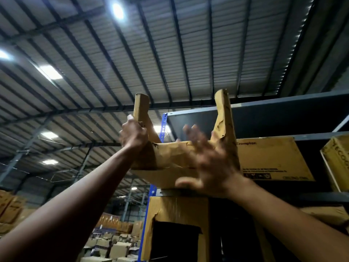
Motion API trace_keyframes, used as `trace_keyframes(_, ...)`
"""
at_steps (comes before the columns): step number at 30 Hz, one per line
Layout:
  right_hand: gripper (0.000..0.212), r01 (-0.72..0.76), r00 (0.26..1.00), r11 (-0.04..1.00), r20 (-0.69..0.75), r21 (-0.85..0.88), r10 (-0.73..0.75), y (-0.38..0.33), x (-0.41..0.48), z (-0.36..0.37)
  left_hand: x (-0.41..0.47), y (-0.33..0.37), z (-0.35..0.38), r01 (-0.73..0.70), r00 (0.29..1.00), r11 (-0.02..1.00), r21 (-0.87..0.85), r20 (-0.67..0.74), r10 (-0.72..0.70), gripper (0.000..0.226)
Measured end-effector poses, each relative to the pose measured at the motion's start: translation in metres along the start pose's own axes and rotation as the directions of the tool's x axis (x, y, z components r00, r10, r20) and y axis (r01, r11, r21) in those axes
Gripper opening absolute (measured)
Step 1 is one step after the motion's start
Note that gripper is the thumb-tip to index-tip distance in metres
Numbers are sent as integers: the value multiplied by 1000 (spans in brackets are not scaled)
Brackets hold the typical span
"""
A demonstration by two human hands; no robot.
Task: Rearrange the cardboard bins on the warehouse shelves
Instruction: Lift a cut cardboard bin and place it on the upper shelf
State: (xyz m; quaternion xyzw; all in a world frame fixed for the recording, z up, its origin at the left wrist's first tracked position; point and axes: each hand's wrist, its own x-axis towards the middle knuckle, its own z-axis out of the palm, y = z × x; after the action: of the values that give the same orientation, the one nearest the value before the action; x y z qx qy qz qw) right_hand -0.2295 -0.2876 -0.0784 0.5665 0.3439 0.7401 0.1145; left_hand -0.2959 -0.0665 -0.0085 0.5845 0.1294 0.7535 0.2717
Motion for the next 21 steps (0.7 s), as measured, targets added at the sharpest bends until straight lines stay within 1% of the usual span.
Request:
trace_keyframes(1,99,97,992,994,91,-45,-92,-7,-3,12,4,0,6,-5,1000,1000,-15,8,6,27)
trace_keyframes(2,102,121,979,989,174,-82,-105,-10,-4,23,6,-1,11,-25,1000,999,-41,16,25,30)
trace_keyframes(3,102,85,973,992,223,-98,-61,-10,-3,31,8,-1,16,-58,998,995,-83,12,59,34)
trace_keyframes(4,98,16,971,996,238,-91,6,-7,1,35,7,-3,21,-109,994,985,-137,-4,109,40)
trace_keyframes(5,92,-54,970,995,233,-81,71,-3,5,36,4,-4,25,-192,981,963,-191,-40,188,46)
trace_keyframes(6,86,-105,967,991,225,-78,120,0,11,37,-1,-7,30,-315,949,925,-214,-95,301,50)
trace_keyframes(7,80,-139,963,987,221,-86,155,2,15,39,-6,-10,34,-450,892,874,-180,-137,431,55)
trace_keyframes(8,75,-163,960,982,215,-99,181,4,20,40,-13,-14,38,-573,817,812,-110,-152,556,61)
trace_keyframes(9,72,-185,958,977,203,-110,204,5,23,43,-21,-20,43,-673,736,739,-34,-131,664,66)
trace_keyframes(10,70,-212,957,971,178,-113,230,6,27,46,-28,-26,49,-745,661,665,43,-82,746,68)
trace_keyframes(11,70,-245,954,963,152,-112,260,7,30,49,-34,-33,55,-792,601,599,114,-19,799,70)
trace_keyframes(12,72,-278,947,953,135,-118,293,8,34,53,-39,-41,61,-815,567,551,182,45,823,71)
trace_keyframes(13,76,-311,936,942,129,-128,327,9,37,56,-41,-48,67,-817,558,523,243,104,823,74)
trace_keyframes(14,82,-341,924,929,132,-144,359,10,39,60,-39,-56,72,-808,570,515,287,156,807,76)
trace_keyframes(16,90,-385,900,907,150,-172,410,10,41,72,-29,-68,82,-777,617,536,330,229,753,80)
trace_keyframes(18,90,-390,892,901,166,-190,420,11,42,86,-20,-79,93,-754,650,562,340,264,713,84)
trace_keyframes(21,89,-398,883,892,173,-215,436,11,42,107,-12,-89,114,-755,655,585,297,298,694,88)
